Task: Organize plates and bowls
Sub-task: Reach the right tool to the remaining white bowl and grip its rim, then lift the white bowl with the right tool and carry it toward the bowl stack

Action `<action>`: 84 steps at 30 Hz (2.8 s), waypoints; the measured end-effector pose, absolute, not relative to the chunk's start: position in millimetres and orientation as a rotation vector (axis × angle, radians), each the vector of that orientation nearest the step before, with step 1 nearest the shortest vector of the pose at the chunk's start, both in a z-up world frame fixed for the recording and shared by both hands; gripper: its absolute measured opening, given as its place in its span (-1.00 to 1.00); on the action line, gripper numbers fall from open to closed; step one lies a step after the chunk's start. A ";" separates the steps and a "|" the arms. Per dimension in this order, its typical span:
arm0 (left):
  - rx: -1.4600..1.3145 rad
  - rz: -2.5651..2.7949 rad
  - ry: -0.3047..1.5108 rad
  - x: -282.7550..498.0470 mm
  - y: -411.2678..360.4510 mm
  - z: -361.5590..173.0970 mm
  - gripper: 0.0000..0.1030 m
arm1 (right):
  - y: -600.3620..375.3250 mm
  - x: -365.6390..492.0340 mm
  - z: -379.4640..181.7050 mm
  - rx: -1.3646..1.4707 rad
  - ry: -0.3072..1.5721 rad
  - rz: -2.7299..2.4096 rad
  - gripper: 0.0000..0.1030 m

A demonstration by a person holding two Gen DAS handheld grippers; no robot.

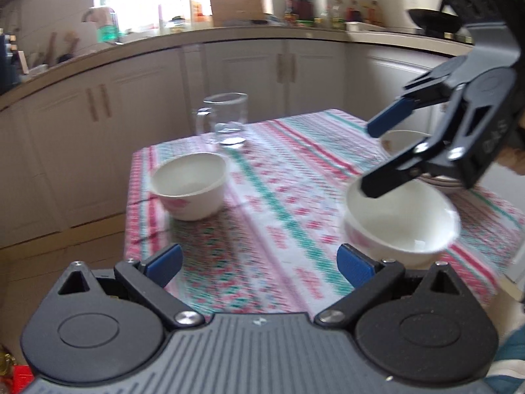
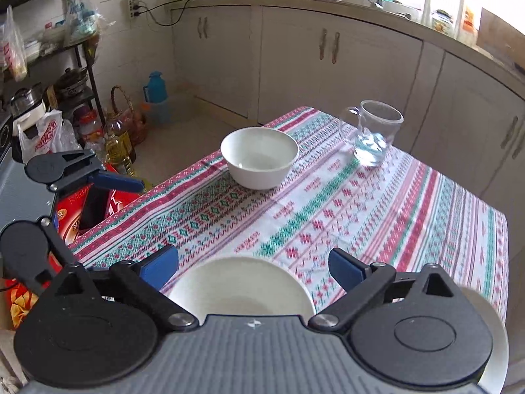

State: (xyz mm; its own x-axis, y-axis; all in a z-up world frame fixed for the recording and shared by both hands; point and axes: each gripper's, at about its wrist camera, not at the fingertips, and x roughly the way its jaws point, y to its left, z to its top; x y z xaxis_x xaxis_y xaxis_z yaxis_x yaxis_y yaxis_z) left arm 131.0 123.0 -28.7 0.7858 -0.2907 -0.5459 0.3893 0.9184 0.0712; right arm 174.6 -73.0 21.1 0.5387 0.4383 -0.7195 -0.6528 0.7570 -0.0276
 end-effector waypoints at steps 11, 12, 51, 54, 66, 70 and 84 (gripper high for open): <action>0.205 -0.236 0.523 194.2 140.1 -44.4 0.95 | -26.8 231.2 33.1 -0.413 0.772 0.714 0.94; 0.204 -0.231 0.520 199.0 140.4 -45.8 0.95 | -22.4 237.9 33.1 -0.419 0.774 0.719 0.94; 0.115 -0.306 0.496 268.5 144.5 -71.1 0.89 | 36.1 381.0 -33.0 -0.340 0.944 0.767 0.27; 0.121 -0.309 0.494 269.3 144.4 -71.2 0.88 | 35.9 382.7 -33.6 -0.329 0.949 0.764 0.26; 0.070 -0.336 0.500 272.8 150.0 -74.2 0.86 | 36.6 383.4 -33.2 -0.332 0.948 0.765 0.26; 0.064 -0.345 0.498 273.0 150.5 -74.1 0.82 | 36.0 384.2 -33.3 -0.321 0.947 0.765 0.26; 0.071 -0.353 0.505 269.1 149.6 -65.1 0.82 | 32.2 380.2 -25.7 -0.294 0.954 0.779 0.26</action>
